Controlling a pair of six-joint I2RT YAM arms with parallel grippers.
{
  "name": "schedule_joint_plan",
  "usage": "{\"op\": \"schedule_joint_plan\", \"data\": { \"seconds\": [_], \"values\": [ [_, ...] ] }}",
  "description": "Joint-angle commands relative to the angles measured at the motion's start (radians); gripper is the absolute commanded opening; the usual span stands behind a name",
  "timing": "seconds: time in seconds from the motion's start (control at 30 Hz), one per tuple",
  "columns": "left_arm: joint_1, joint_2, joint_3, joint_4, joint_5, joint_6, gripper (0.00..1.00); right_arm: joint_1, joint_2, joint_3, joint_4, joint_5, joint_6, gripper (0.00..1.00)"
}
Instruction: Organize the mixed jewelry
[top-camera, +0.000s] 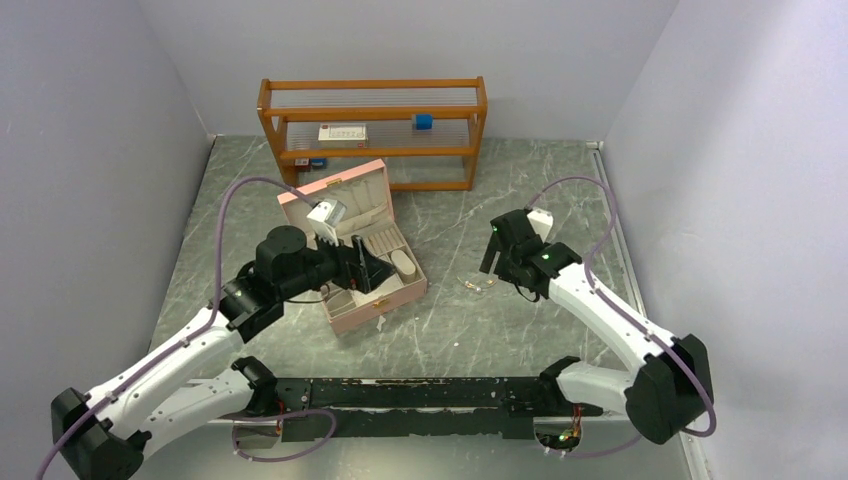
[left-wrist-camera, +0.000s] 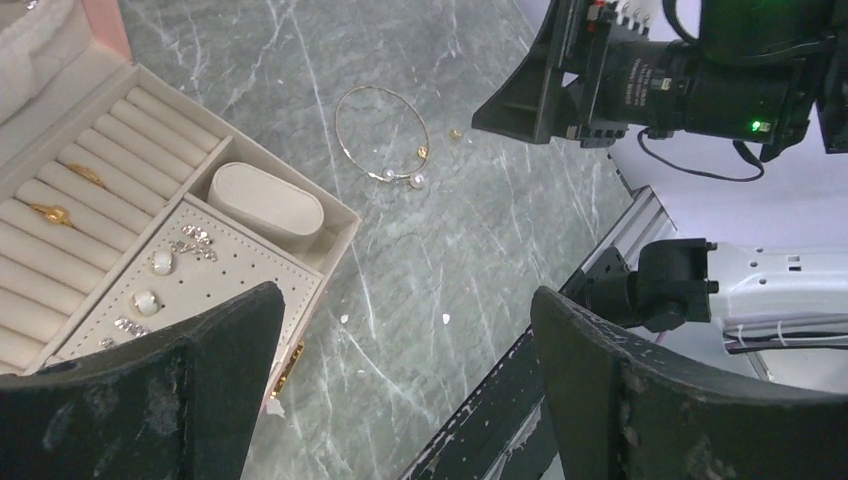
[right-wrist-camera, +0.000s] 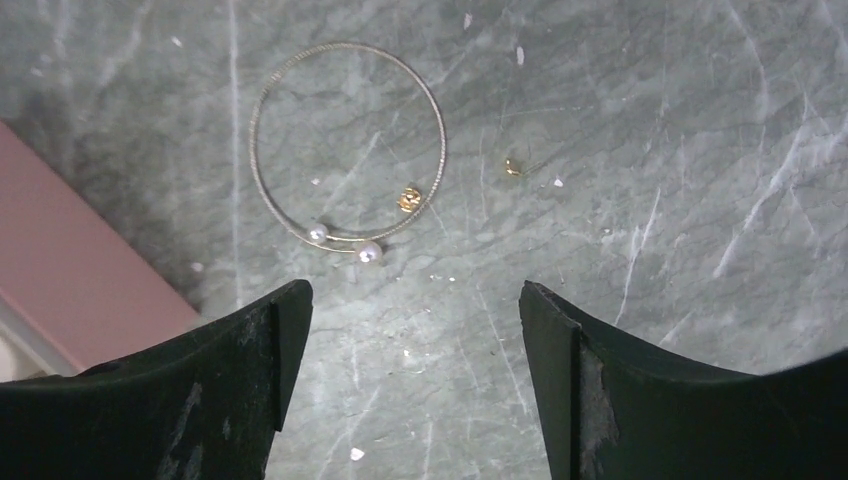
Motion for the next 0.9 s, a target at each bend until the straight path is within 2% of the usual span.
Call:
{"op": "schedule_joint_plan", "data": {
  "seconds": [0.0, 0.3, 0.53, 0.87],
  "values": [
    [-0.005, 0.039, -0.029, 0.187, -0.014, -0.024, 0.96, -0.021, 0.072, 0.023, 0.010, -0.034, -0.053, 0.78],
    [-0.005, 0.104, -0.053, 0.327, -0.094, 0.027, 0.88, -0.040, 0.143, -0.008, 0.033, -0.095, -0.069, 0.60],
    [-0.004, 0.186, -0.020, 0.318, -0.105, 0.063, 0.81, -0.051, 0.243, 0.027, 0.028, -0.058, -0.094, 0.45],
    [-0.004, 0.212, -0.020, 0.317, -0.104, 0.071, 0.80, -0.052, 0.354, 0.047, 0.128, -0.145, -0.138, 0.31]
  ]
}}
